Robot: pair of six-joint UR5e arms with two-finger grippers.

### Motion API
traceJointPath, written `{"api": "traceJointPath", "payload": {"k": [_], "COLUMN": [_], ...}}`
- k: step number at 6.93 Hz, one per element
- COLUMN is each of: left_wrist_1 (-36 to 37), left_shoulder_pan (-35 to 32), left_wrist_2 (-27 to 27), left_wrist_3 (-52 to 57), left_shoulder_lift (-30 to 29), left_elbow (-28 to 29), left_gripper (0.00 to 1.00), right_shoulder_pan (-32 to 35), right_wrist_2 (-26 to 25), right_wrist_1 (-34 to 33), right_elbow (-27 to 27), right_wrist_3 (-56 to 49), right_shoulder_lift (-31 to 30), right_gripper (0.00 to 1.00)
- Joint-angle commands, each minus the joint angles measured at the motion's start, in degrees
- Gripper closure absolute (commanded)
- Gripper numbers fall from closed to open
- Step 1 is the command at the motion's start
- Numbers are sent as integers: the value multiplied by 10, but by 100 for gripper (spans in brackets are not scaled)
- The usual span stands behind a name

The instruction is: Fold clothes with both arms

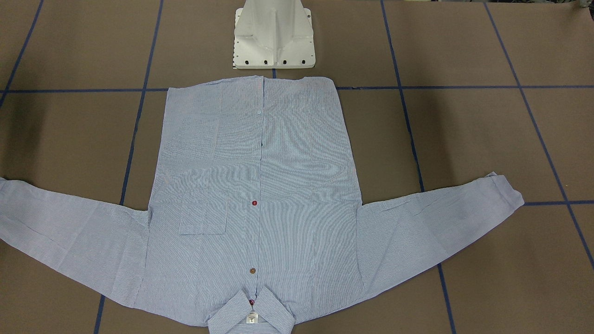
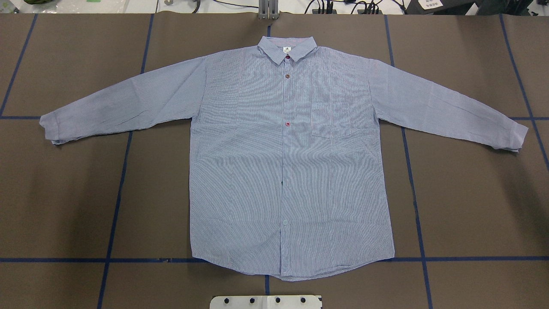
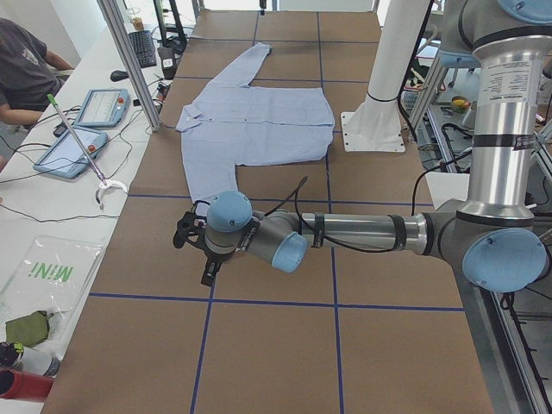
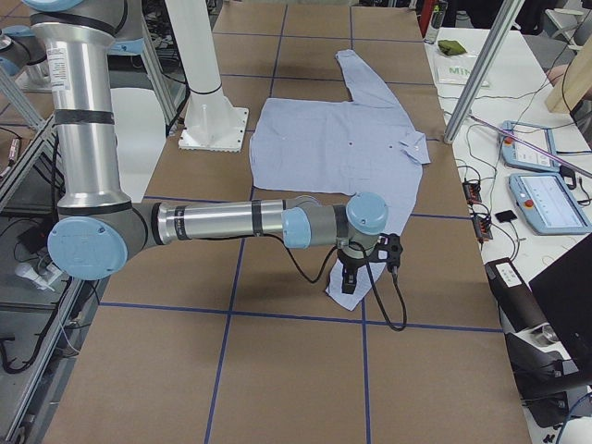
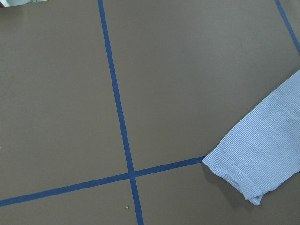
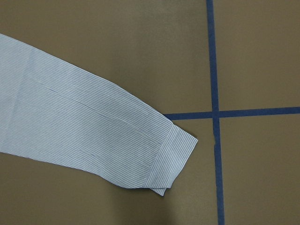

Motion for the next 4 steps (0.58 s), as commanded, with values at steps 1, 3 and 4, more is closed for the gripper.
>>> {"api": "traceJointPath", "payload": {"k": [1,3,4], "left_wrist_1": [-3,-3,-3], "left_shoulder_pan": [0,0,0], "left_wrist_2": [0,-6,-6], "left_wrist_3": [2,0,0], "left_shoulder_lift": [10,10,10], "left_elbow": [-3,-2,0], "left_gripper": [0,0,0], "right_shoulder_pan": [-43,-96,-110], "right_wrist_2": [-6,-8,-37], "right_wrist_1": [20,111,187], "right_elbow": [5,-10,-42], "right_wrist_3": [17,185,254], "right_shoulder_lift": [-14,-15,-14], "right_gripper": [0,1,1]}}
